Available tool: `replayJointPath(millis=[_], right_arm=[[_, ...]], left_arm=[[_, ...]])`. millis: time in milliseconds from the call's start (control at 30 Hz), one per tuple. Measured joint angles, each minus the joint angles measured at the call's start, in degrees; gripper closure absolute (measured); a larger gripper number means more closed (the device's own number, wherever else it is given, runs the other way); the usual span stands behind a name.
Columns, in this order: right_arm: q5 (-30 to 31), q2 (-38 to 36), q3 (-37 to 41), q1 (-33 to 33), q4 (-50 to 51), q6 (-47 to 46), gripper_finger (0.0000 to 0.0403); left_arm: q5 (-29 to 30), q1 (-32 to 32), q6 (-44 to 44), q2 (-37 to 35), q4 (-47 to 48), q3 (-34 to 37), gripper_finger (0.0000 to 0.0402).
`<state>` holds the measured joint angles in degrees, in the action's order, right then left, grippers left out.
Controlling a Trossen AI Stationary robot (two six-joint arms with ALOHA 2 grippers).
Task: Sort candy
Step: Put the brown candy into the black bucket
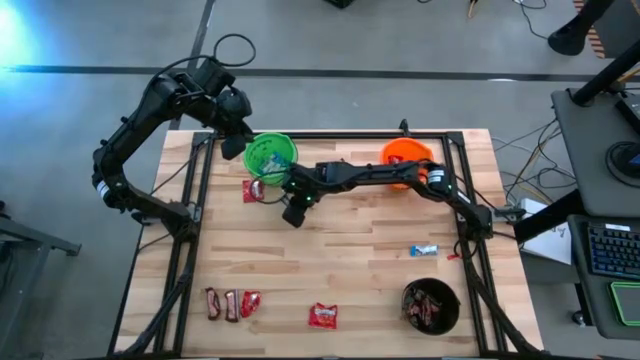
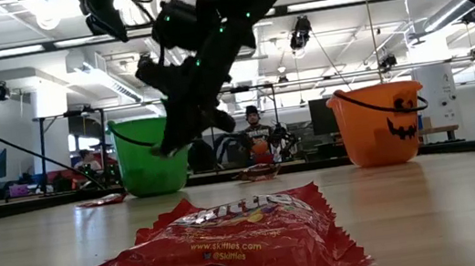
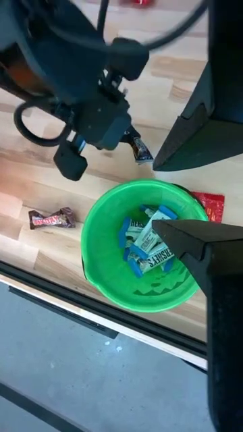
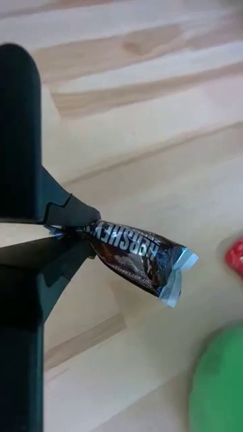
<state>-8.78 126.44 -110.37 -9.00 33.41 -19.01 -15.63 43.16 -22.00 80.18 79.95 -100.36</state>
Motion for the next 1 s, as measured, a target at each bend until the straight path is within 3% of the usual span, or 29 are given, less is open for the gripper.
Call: replayJointPath(millis=[433,600,800,1000], right_arm=[[6.8,-8.4,0.0,3.3,5.7,3.7,0.0391],[11.5,-13.1,0.0,5.0,11.0,5.9,0.0391],[13.4,-18.3,0.0,6.5,11.7,6.2,0.0391],[15.8,-21.4,0.0,7.6,12.3,6.2,0.0391]], left_arm=[[-10.3,0.0,1.5,0.0,-0.7,0.0,0.0285],[-15.3,0.0,2.7,0.0,-1.4,0.0,0.0259],[-25.9,-0.1,5.2,0.0,-5.5,0.0,0.0221],[-27.3,-0.6,7.5,0.0,-8.1,0.0,0.0193]])
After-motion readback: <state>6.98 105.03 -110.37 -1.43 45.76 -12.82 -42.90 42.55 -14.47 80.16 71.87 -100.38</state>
